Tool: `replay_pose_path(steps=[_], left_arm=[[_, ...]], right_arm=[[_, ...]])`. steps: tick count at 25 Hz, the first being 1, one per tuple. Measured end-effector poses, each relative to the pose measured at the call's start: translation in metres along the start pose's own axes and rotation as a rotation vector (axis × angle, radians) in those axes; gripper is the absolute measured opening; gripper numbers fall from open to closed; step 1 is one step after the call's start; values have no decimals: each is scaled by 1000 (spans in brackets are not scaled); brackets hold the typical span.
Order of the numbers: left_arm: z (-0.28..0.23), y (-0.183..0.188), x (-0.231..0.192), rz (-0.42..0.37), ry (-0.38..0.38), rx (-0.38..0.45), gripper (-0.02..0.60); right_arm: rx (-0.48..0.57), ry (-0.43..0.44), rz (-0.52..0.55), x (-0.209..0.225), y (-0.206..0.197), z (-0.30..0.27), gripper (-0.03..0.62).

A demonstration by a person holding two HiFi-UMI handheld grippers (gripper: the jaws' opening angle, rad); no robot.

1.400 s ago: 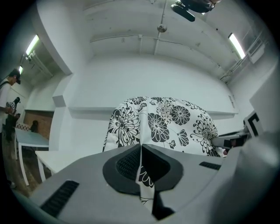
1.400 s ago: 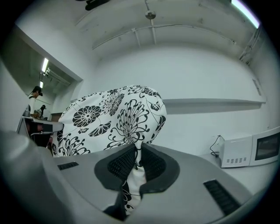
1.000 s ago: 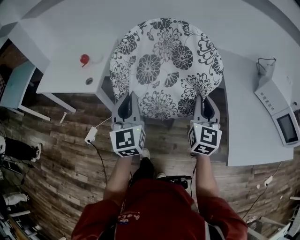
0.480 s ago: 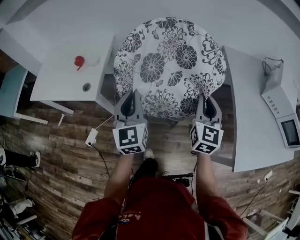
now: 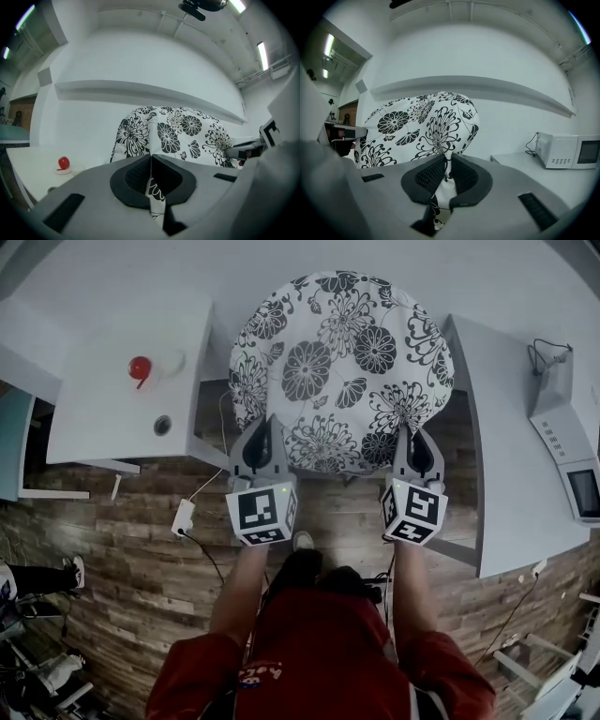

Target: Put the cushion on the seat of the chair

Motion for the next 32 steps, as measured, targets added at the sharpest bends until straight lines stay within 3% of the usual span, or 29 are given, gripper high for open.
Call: replay_pose_path(steps=[2, 7, 12, 16, 22, 32], left_arm=[[2, 5, 1, -20, 2, -21, 28], [13, 13, 11, -84, 91, -51, 28], [3, -7, 11, -36, 54, 62, 28], [6, -7, 8, -60, 59, 53, 28], [6, -9, 8, -83, 63, 112, 28], [19, 11, 13, -102, 78, 14, 28]], right_arm=[[-11, 4, -18, -1, 1, 1, 55], [-8, 98, -72, 12, -5, -8, 55], [78, 53, 2, 13, -12, -12, 55], [83, 59, -6, 11, -17, -13, 55], [148, 45, -4, 11, -21, -16, 55], [36, 82, 2, 9, -5, -2, 55]])
Point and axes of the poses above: the fingertips, and each gripper's own axes: z backward along the fingers, x to its right, y out of its top, the point moved 6 cm from there along z, backward along the fingers, and after that the axes turned 13 degrees about y, right-handed, at the moved point
